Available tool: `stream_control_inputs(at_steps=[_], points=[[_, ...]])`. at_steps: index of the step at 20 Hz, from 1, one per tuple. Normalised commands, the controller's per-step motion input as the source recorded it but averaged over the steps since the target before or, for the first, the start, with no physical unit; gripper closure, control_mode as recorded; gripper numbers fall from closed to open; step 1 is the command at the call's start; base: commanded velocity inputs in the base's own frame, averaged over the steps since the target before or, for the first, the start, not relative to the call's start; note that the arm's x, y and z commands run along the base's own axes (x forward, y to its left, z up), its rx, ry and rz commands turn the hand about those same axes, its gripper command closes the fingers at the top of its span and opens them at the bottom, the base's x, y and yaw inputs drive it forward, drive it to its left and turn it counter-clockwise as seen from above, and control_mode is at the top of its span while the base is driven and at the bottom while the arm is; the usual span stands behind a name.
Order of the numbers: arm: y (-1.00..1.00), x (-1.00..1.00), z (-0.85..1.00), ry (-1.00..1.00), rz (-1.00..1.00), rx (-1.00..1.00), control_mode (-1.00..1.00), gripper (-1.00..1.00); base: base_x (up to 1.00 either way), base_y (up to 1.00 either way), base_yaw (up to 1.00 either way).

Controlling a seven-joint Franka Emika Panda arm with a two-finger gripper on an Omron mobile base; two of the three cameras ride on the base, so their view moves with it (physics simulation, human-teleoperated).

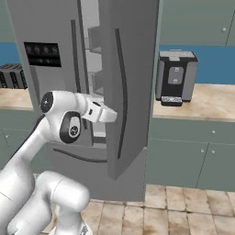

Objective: Take the lemon wedge from the fridge and place it on the plate with fish on the dining counter.

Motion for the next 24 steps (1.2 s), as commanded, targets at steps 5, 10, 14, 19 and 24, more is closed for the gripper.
stream_control_inputs(at_steps=[5, 10, 14, 19, 24], points=[[1.00, -0.27, 0.00, -0.19, -0.42, 0.00, -1.00, 1.00, 0.00, 0.00, 0.00], [0.98, 0.31, 0.00, -0.07, -0.54, 0.03, -1.00, 1.00, 0.00, 0.00, 0.00], [0.70, 0.92, 0.00, 0.00, -0.57, 0.00, -1.00, 1.00, 0.00, 0.00, 0.00], [0.22, 1.00, 0.00, 0.04, -0.34, 0.00, -1.00, 1.00, 0.00, 0.00, 0.00], [-0.37, 0.97, 0.00, 0.24, -0.02, 0.01, -1.00, 1.00, 0.00, 0.00, 0.00]])
